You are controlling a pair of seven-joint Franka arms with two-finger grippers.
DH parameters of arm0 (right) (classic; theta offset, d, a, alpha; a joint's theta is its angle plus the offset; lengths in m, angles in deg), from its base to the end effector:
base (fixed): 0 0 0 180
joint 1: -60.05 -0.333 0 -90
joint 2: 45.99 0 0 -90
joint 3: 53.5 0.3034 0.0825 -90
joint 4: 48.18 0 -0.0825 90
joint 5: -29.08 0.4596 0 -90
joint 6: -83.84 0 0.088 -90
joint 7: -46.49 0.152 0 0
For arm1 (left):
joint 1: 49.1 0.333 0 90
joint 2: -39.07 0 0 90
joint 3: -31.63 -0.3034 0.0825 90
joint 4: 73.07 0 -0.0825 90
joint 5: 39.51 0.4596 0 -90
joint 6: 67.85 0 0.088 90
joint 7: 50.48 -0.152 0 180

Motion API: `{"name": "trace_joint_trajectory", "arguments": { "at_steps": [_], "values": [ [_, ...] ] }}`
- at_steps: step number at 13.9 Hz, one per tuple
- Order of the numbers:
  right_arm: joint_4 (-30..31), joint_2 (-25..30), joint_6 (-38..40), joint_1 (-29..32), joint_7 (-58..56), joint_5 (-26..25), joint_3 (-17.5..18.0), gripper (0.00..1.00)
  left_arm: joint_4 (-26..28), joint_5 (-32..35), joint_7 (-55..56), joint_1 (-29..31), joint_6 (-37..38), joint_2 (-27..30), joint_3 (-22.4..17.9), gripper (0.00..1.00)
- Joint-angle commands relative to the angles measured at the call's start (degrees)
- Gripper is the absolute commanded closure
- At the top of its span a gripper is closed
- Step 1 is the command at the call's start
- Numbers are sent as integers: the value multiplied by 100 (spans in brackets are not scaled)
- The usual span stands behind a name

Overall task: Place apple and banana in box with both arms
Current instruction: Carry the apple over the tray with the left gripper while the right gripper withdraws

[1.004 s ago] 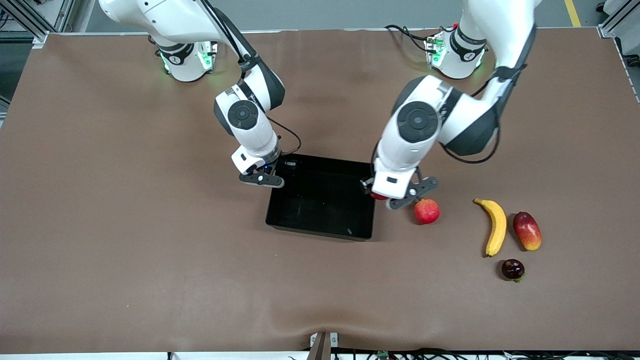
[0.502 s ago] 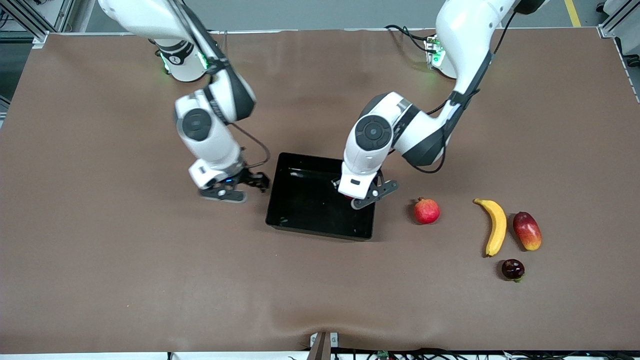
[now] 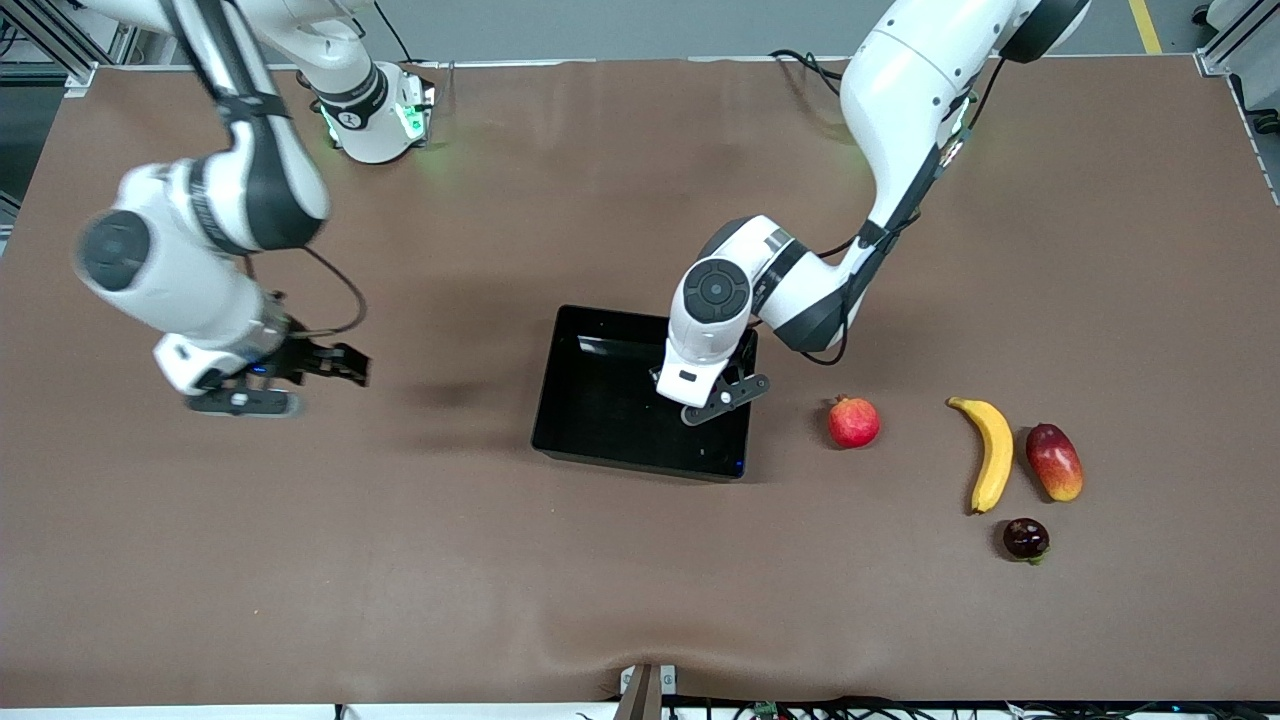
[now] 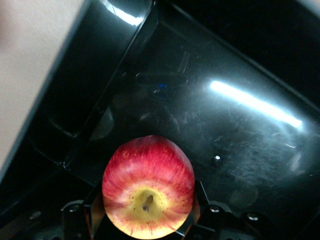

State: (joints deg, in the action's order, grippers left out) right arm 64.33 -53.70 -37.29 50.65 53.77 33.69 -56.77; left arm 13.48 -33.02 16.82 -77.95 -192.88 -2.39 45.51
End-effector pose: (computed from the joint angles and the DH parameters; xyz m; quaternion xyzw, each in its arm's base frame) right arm 0.6472 0.0765 0.3123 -0.9990 0.0303 -0.0045 0.0315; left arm 0.5729 -0.4980 0.1439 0.9775 0.2076 -0.0367 0.0075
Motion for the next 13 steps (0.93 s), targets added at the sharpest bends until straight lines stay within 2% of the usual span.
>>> {"name": "trace_joint_trajectory", "arguments": {
  "at_steps": [1, 4, 7, 8, 10, 13],
  "values": [
    [122, 479, 369, 377, -392, -48, 126, 0, -59, 116, 46, -111, -144, -187, -26, 100],
    [70, 779, 878, 632, -482, -48, 117, 0, -23, 116, 99, -129, -144, -266, -26, 100],
    [-420, 806, 1677, 905, -473, -48, 126, 0, -6, 116, 81, -129, -144, -292, -17, 31],
    [-649, 788, 1967, 931, -473, -48, 126, 0, -6, 107, 125, -138, -144, -293, -25, 0],
    [-1001, 779, 2329, 1028, -464, -40, 126, 0, -41, 107, 108, -138, -135, -249, -17, 0],
    [-1984, 561, 3048, 1160, -464, -5, 126, 0, -120, 107, 55, -42, -82, 119, -34, 0]
  ]
}}
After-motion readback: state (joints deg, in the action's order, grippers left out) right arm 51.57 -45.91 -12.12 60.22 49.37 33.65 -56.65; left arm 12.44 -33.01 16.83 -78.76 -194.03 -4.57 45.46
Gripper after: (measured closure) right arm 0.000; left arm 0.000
